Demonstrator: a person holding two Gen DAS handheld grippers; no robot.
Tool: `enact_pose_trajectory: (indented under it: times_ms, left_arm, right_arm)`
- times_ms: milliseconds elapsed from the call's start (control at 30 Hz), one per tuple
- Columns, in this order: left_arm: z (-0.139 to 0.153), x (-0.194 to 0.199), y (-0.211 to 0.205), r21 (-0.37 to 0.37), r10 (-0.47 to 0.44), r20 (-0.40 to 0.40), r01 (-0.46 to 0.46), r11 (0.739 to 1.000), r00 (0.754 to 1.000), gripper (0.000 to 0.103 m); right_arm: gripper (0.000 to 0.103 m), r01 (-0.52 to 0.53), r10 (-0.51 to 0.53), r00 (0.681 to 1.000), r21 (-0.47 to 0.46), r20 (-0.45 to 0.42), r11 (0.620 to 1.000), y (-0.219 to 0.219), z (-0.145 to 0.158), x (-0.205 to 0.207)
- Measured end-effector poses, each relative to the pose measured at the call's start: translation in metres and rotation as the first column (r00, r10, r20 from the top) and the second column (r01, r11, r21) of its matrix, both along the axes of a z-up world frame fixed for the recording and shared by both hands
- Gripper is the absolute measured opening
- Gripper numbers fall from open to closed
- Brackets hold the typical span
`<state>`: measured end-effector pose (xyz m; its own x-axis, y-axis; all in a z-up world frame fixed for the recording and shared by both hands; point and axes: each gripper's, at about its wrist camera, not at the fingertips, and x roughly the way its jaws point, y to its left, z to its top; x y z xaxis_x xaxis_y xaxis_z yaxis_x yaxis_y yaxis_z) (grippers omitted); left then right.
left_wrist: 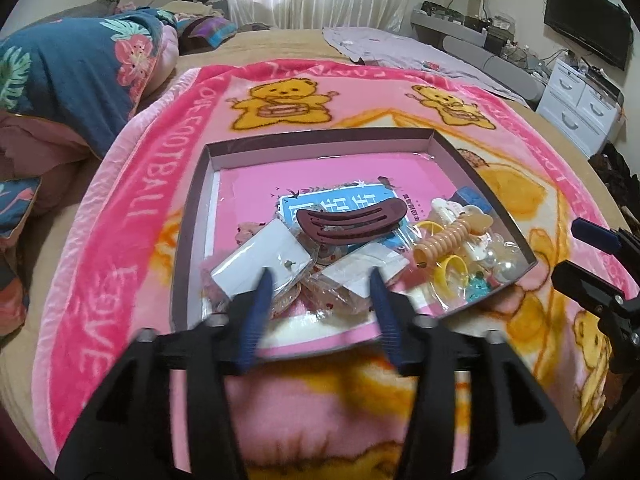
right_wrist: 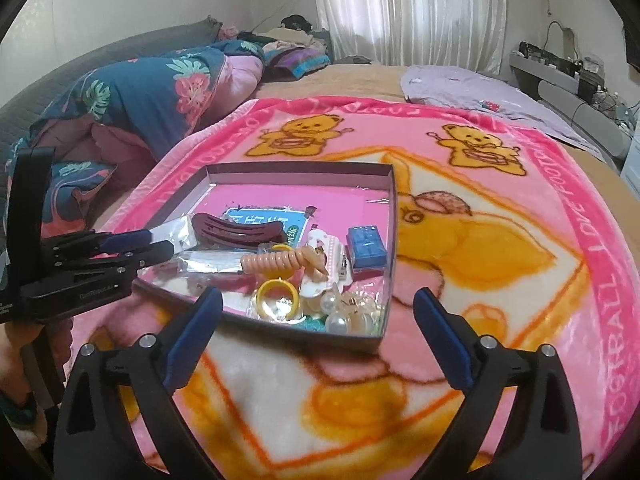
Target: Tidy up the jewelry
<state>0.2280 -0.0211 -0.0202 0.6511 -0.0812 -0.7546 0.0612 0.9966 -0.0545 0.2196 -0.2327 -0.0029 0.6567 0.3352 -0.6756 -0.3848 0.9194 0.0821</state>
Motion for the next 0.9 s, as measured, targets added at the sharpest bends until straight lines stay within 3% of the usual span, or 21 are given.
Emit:
enact_pose_trajectory:
  times_ms: [100,267,567,900]
  left_arm:
    - [0.008,-0.007,0.000,0.008,0.020,0.016,-0.020,1.000,1.000,0.075]
    - [0.021,-0.023,0.000,0.014,0.027,0.039,-0.028,1.000,0.999,0.093]
    - [0.035,-0.061,-0.001,0.002,0.016,0.071,-0.017,1.000,0.997,0.094]
    - [0.033,-0.101,-0.001,-0.005,0.015,0.091,-0.014,1.000,0.996,0.094]
  right_arm:
    - [0.097,0.010,-0.010,1.000,-0.004,0.008,1.000,-0.003,0.005,-0.008]
    - [0.099,0.020,-0.020,0.999,0.000,0.044,1.000,-0.007,0.018,-0.024]
    - [0.099,0.007,-0.010,0.996,0.039,0.090,0.999,-0.007,0.039,-0.060]
    - [0.099,-0.012,0.007,0.994,0.044,0.105,0.999,-0.003,0.041,-0.100]
